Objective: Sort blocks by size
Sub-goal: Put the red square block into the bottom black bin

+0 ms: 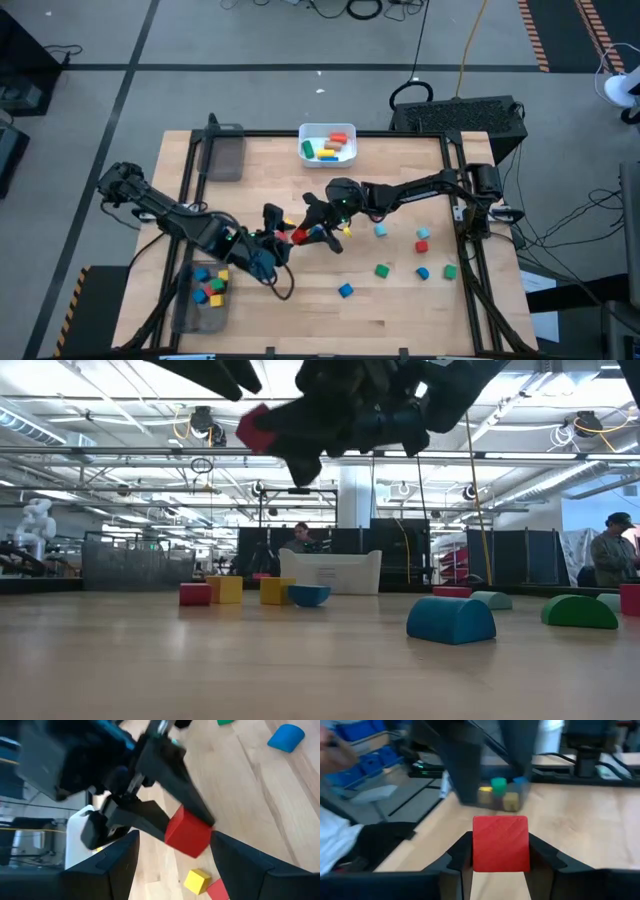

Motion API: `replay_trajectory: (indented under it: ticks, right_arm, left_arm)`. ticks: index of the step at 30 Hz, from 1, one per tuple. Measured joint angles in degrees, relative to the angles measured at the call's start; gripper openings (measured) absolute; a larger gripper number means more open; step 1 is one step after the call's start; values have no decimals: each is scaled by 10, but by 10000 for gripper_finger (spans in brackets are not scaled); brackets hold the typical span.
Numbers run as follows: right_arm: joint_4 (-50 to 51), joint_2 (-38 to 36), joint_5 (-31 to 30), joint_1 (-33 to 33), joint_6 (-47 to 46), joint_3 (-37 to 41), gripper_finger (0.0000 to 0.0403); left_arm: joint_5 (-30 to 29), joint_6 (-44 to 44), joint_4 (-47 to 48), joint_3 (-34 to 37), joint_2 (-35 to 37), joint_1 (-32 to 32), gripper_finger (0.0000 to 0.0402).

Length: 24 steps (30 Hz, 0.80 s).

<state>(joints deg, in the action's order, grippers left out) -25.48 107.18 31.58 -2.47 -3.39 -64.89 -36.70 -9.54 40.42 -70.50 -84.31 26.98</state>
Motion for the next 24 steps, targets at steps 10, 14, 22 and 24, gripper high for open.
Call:
replay_trajectory:
  ticks: [10, 14, 22, 24]
  right_arm:
    - [5, 1, 22, 0, 19, -17, 116]
    - [-5, 1, 19, -1, 25, -21, 116]
    - [0, 1, 51, -2, 25, -37, 116]
    - [1, 1, 61, -2, 26, -41, 116]
  left_arm:
    - [64, -25, -9, 0, 0, -19, 246]
    - [81, -35, -12, 0, 0, -19, 246]
    - [82, -81, -16, 0, 0, -19, 246]
    - [82, -91, -25, 0, 0, -19, 246]
